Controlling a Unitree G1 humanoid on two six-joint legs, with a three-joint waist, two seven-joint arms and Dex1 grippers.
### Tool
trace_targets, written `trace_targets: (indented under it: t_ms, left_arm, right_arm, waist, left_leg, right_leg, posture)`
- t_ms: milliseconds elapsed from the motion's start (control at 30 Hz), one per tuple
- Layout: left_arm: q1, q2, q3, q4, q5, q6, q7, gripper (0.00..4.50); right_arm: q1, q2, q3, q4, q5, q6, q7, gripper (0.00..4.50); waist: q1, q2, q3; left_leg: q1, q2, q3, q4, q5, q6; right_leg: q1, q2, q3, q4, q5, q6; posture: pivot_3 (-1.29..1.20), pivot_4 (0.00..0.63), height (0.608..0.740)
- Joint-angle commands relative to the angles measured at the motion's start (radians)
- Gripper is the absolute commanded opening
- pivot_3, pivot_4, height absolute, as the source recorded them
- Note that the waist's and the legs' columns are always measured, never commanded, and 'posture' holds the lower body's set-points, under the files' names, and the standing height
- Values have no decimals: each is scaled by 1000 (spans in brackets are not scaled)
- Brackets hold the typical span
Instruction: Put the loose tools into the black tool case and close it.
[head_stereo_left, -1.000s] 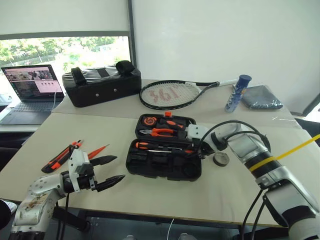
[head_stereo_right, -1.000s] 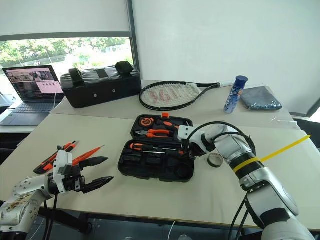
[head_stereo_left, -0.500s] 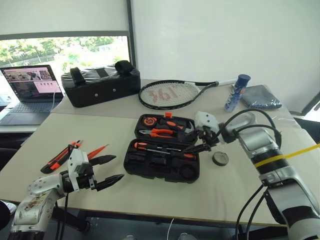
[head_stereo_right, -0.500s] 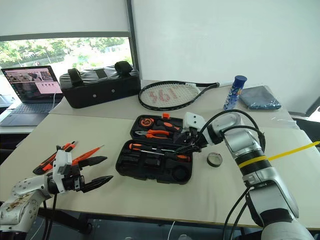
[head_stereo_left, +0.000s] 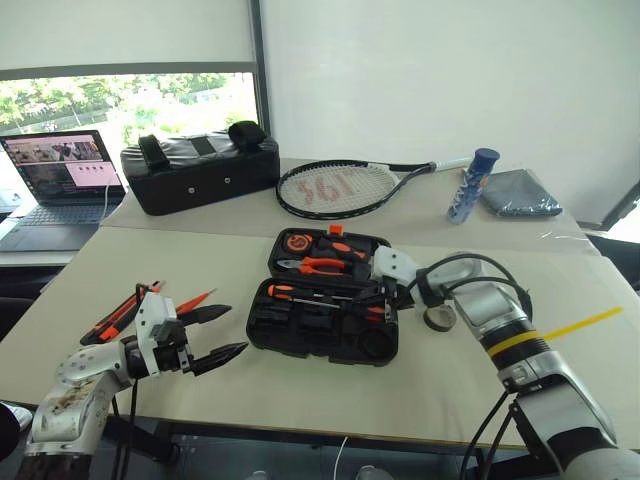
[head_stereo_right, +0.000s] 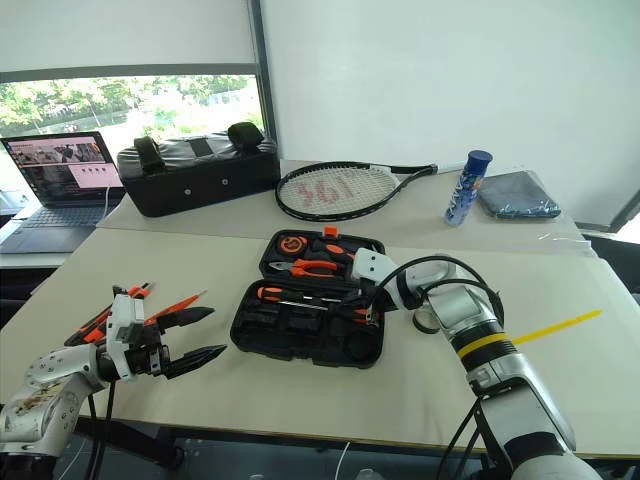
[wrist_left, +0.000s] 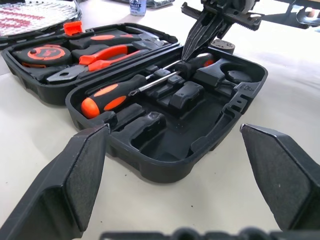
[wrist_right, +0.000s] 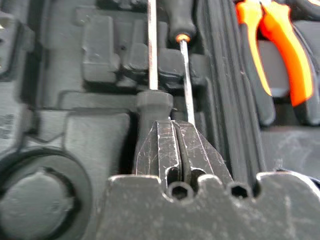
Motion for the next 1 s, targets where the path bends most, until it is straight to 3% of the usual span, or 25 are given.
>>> trace_targets:
  t_ms: [33,633,1000]
  left_arm:
    - [0,11,12,-20,0,-17,-1,4500]
    - [36,21,34,-39,-2,-21,20,4500]
    - [32,18,21,-33,1,-21,19,4500]
  right_arm:
    - [-4,12,14,32,-29,-32,-2,50]
    - [64,34,-7,-59,-69,-179,-77,50]
    - [70,15,-51,-183,5,-101,-39,50]
  waist:
    - [0,0,0]
    - [-2,0,0]
    - [0,0,0]
  left_leg:
    - [0,0,0,0,0,0]
    - [3,1,0,-1,0,0]
    - [3,1,0,-1,0,0]
  right_leg:
    - [0,0,0,0,0,0]
    - [2,0,0,0,0,0]
    - [2,0,0,0,0,0]
  posture:
    - [0,150,740]
    - [0,150,740]
    - [0,150,740]
